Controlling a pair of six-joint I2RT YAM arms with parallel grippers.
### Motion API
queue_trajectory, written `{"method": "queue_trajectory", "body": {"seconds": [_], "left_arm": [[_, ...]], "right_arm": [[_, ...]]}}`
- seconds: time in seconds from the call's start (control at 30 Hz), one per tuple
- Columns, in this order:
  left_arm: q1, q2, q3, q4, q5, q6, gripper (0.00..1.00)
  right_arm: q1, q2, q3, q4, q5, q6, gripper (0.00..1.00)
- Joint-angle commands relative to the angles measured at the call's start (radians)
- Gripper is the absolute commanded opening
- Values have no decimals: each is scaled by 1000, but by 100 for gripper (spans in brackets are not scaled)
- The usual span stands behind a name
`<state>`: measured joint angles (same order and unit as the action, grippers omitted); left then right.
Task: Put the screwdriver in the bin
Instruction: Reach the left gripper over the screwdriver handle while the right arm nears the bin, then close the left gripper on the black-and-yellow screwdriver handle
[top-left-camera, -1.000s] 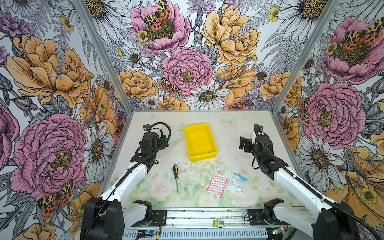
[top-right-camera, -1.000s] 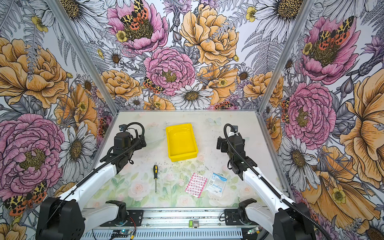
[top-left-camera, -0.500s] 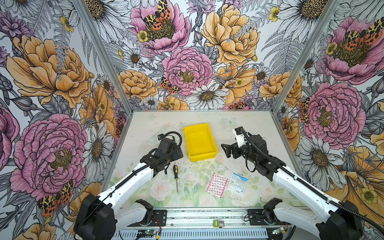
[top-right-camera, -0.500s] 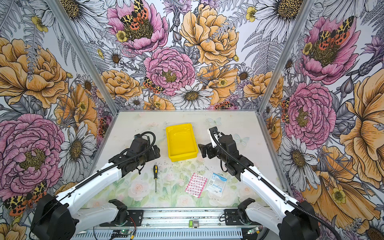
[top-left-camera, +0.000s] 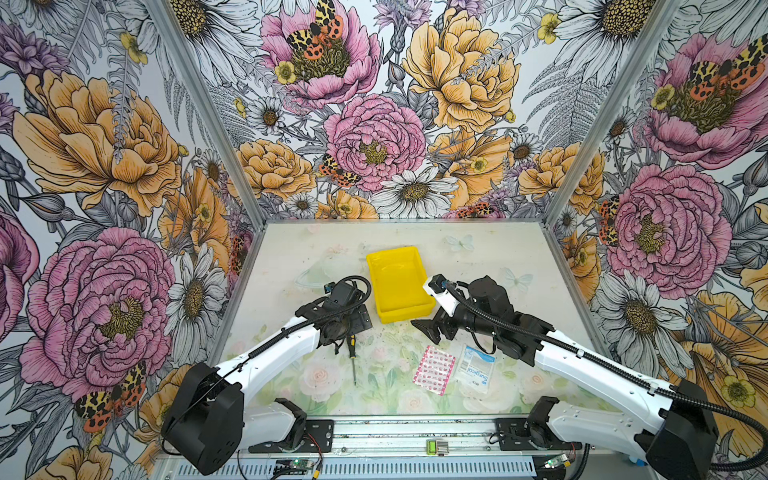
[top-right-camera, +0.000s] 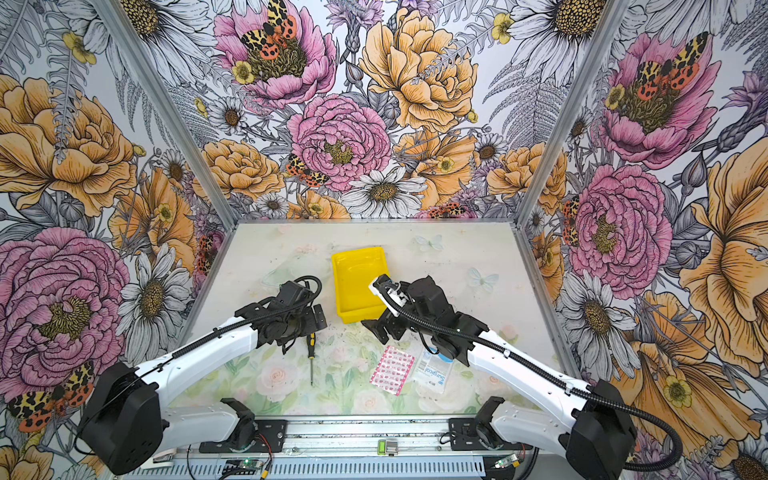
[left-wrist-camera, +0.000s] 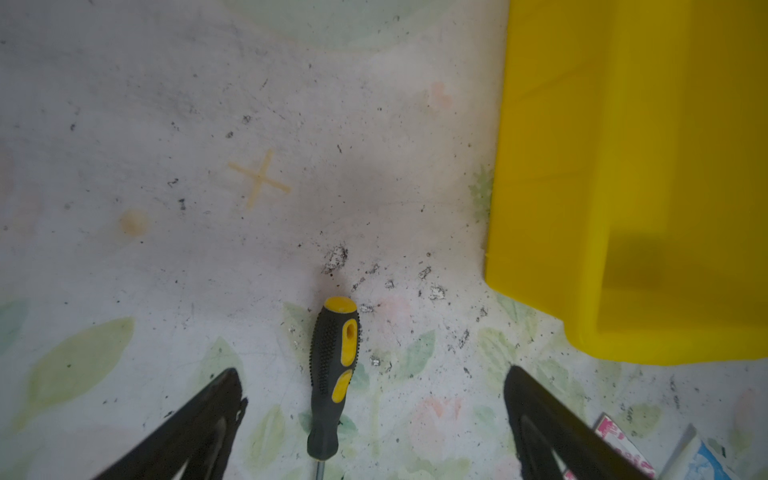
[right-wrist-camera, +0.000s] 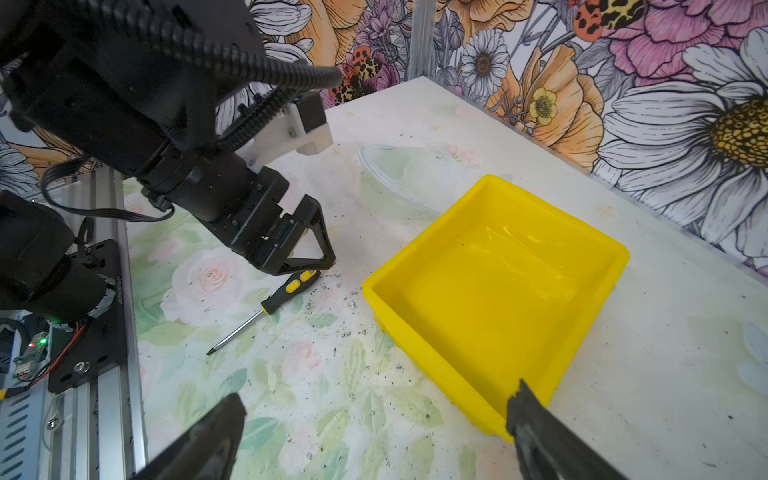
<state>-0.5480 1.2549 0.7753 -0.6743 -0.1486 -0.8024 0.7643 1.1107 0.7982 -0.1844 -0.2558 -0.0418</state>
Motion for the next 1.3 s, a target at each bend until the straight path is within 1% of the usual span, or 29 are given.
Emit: {"method": "queue_trajectory", "body": {"seconds": [0.0, 0.1, 0.27, 0.43, 0.5, 0.57, 0.6, 0.73, 0.83, 0.87, 0.9, 0.97, 1.03, 1.17, 1.23, 1.27], "left_arm": [[-7, 23, -30, -18, 27, -38, 97], [-10, 57, -37, -16, 26, -36, 96], [-10, 128, -29, -5, 32, -20, 93], [-21, 178, -27, 35, 43, -33, 90], [-28, 200, -19, 41, 35, -38, 86], [-35, 223, -10, 41, 28, -43, 80], [-38, 230, -8, 43, 25, -43, 79], [-42, 252, -7, 45, 13, -48, 63], [-43, 266, -7, 44, 11, -50, 54], [-42, 270, -9, 44, 12, -51, 49], [-43, 273, -9, 44, 12, -52, 47], [-43, 280, -11, 42, 17, -56, 39], [-45, 281, -13, 42, 20, -58, 32], [-46, 262, -12, 39, 17, -52, 23], [-45, 252, -6, 31, 12, -45, 22], [-44, 247, 2, 25, 10, -41, 19]], "right_arm": [[51, 9, 27, -9, -28, -38, 99], [106, 4, 14, -12, -25, -55, 100], [185, 42, 6, -38, 3, -124, 99], [189, 69, 10, -37, 12, -141, 99], [188, 82, 9, -38, 16, -150, 99], [188, 85, 6, -39, 25, -153, 99], [189, 84, 5, -39, 27, -155, 99], [188, 83, -2, -38, 34, -154, 99], [187, 85, -6, -38, 43, -152, 100], [188, 85, -7, -39, 45, -153, 99], [187, 84, -8, -39, 48, -152, 99], [186, 84, -8, -38, 56, -154, 100], [185, 81, -10, -37, 64, -154, 99], [178, 76, -11, -39, 69, -149, 99], [174, 74, -11, -36, 73, -142, 99], [173, 71, -11, -36, 75, -137, 99]]}}
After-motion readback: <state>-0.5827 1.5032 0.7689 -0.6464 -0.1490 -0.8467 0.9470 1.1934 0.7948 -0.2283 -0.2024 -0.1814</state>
